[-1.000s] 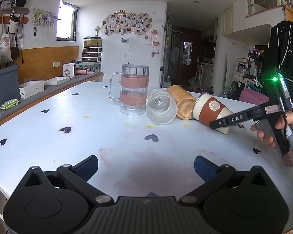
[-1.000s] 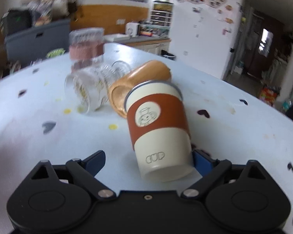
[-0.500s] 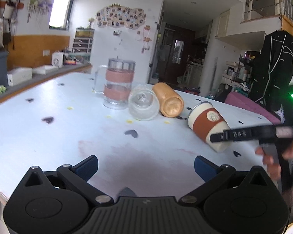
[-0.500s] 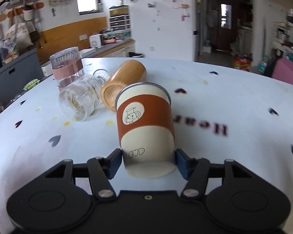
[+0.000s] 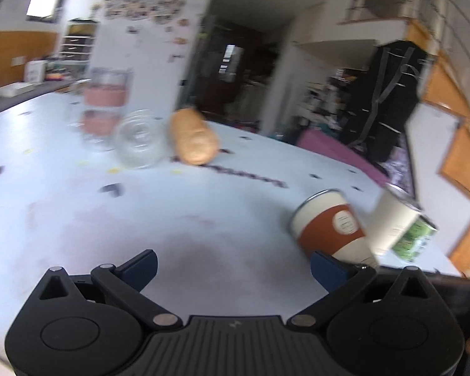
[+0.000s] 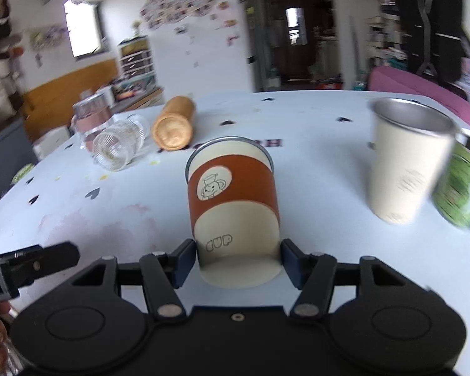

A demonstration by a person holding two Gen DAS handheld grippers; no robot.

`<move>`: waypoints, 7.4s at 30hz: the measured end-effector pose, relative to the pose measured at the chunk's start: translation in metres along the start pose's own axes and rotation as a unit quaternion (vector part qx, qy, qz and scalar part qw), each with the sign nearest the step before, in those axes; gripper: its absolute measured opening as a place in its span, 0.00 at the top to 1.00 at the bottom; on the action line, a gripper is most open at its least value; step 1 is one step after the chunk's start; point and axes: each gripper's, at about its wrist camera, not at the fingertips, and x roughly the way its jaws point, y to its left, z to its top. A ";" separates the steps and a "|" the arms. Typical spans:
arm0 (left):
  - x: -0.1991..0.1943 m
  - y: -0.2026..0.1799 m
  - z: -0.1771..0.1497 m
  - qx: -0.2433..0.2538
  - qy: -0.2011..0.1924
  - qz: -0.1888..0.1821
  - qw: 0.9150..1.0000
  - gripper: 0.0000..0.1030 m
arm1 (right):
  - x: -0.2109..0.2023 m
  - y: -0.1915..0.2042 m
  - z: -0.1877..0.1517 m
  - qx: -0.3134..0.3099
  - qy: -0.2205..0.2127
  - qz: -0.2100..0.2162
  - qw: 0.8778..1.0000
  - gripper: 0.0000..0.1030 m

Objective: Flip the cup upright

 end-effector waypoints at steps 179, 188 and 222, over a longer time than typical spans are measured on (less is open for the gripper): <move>-0.045 -0.057 -0.005 0.129 -0.105 0.097 0.981 0.00 | -0.127 -0.001 -0.038 -0.055 -0.170 -0.105 0.978 0.00; -0.044 -0.056 -0.004 0.128 -0.104 0.099 0.981 0.00 | -0.127 -0.001 -0.038 -0.056 -0.170 -0.105 0.978 0.00; -0.044 -0.055 -0.003 0.126 -0.103 0.102 0.981 0.00 | -0.127 0.000 -0.038 -0.057 -0.168 -0.106 0.978 0.00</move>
